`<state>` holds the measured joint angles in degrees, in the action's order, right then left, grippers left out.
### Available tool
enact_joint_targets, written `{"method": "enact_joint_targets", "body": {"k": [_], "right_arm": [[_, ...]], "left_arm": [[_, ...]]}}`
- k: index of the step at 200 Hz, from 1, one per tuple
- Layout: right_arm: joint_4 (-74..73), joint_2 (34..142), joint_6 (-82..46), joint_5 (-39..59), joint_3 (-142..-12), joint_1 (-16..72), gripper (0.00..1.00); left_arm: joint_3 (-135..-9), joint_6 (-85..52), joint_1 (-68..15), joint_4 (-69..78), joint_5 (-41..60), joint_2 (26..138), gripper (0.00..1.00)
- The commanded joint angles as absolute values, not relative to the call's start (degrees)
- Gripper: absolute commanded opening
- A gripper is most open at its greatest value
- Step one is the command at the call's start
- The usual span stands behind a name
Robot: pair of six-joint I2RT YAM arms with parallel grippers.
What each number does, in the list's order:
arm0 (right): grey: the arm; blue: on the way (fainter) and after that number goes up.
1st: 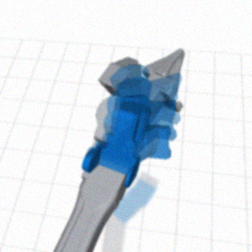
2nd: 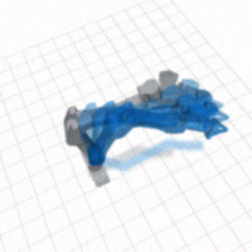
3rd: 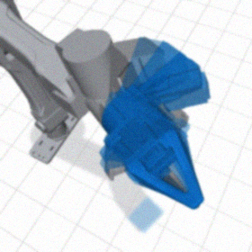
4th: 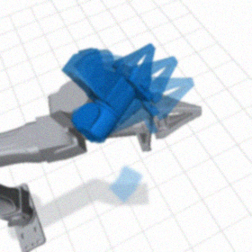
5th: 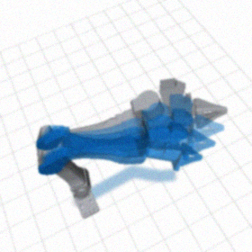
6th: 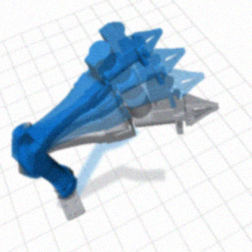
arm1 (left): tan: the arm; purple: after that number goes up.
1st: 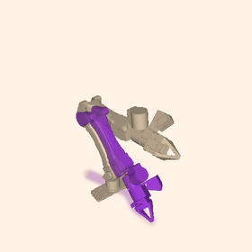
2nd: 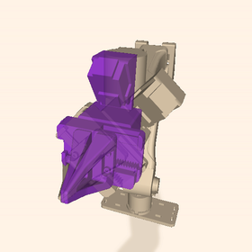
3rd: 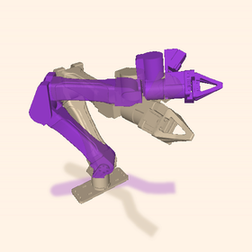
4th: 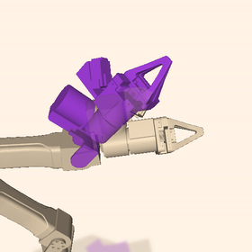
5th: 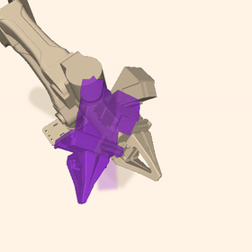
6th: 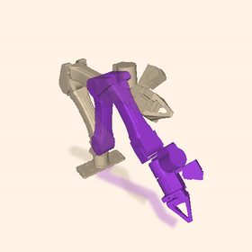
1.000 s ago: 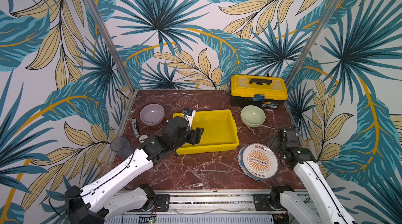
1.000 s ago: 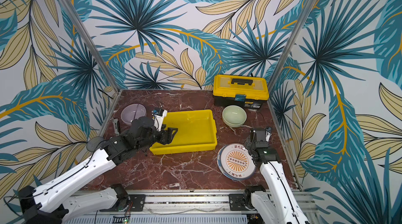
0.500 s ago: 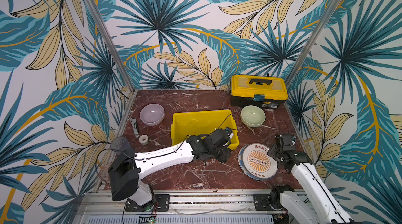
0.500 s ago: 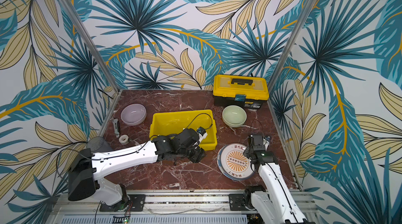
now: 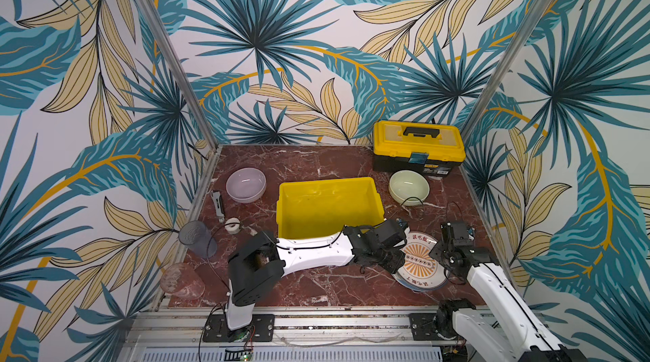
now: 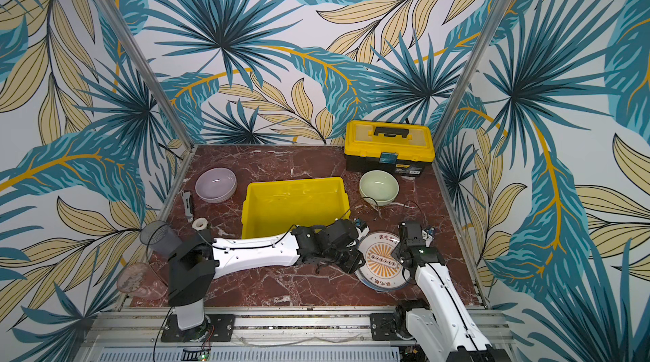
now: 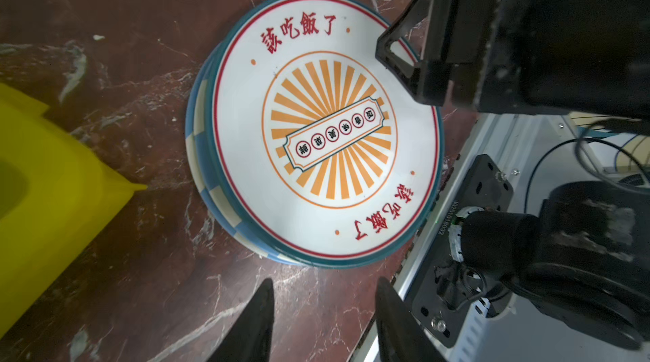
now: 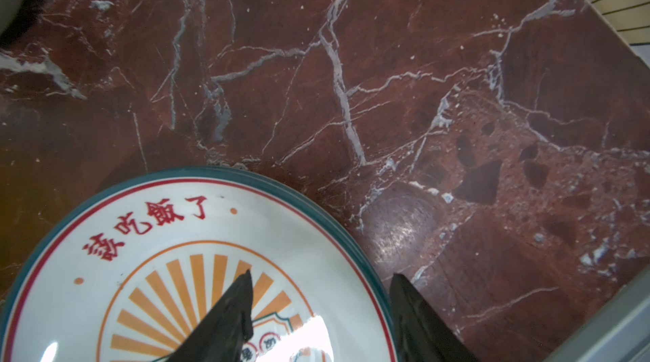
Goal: Place the mixed dishes into the plastic bin
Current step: 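Reach the left gripper to the sunburst plate stack while the right gripper moves over it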
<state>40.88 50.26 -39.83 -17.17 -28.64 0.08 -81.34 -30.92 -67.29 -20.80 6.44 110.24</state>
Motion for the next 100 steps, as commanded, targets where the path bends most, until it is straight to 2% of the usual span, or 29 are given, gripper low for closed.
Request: {"method": "enact_joint_targets", "body": {"k": [1,31,70,100], "right_arm": [[39.91,50.21,-40.96,-15.91,-27.51,0.00,0.63],[39.82,49.58,-40.83,-15.68,-27.09,0.00,0.63],[39.45,49.61,-40.51,-15.60,-26.81,0.00,0.62],[39.37,50.06,-40.34,-15.47,-26.89,0.00,0.62]], "left_arm": [[-85.67,-31.90,-67.24,-20.67,3.17,113.82,0.44],[-90.34,-32.76,-67.24,-23.06,1.44,118.33,0.42],[-92.82,-34.48,-67.24,-26.39,-1.21,121.07,0.35],[-92.20,-35.49,-67.24,-29.00,-6.76,120.21,0.41]]}}
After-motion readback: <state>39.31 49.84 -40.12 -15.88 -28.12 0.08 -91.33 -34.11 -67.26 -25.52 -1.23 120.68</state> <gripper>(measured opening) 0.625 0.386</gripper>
